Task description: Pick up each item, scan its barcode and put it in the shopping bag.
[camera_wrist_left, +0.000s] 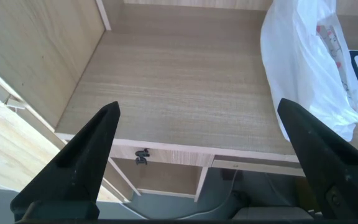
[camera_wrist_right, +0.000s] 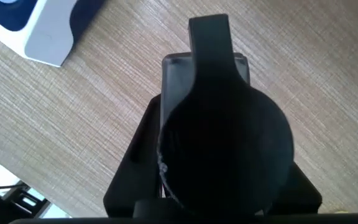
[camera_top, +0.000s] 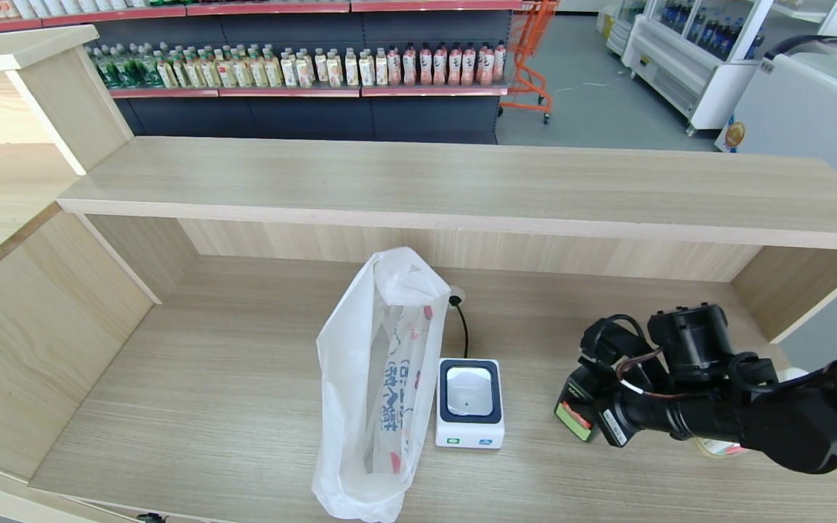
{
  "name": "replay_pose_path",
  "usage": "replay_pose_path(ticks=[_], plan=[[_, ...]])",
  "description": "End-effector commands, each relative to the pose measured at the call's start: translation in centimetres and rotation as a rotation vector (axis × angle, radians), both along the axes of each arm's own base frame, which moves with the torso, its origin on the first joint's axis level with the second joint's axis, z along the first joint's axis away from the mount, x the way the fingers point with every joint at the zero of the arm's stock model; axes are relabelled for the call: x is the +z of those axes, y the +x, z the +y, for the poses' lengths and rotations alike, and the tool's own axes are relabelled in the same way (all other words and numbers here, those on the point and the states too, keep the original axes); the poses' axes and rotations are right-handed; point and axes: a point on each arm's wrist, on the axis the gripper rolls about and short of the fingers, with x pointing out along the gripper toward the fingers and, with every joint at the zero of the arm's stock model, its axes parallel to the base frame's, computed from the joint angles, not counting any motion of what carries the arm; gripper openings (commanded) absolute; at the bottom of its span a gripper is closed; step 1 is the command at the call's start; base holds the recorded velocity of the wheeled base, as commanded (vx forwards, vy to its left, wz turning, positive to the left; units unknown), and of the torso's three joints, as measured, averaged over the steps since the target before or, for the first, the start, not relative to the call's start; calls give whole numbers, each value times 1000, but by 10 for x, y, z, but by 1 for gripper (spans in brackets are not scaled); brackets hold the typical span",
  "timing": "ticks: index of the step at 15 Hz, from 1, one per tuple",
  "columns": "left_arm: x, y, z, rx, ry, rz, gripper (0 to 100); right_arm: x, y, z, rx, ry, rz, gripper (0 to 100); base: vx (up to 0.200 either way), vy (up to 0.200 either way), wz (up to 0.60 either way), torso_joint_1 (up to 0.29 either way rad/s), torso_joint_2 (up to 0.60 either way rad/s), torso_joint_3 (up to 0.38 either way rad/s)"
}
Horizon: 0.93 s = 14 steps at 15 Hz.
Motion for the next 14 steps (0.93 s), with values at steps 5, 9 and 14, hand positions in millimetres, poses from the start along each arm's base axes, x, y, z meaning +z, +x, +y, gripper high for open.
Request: replay_pose_path(ticks=[5, 9, 14], plan=[[0, 0, 0, 0, 0, 0, 100, 71, -82, -62, -52, -116, -327, 0, 0, 0, 0, 0, 0, 0], [0, 0, 0, 0, 0, 0, 100, 95, -87, -68, 198, -482, -656, 0, 0, 0, 0, 0, 0, 0], [0, 0, 0, 0, 0, 0, 100, 82, -86, -35, 987, -858, -1077, 0, 0, 0, 0, 0, 0, 0]])
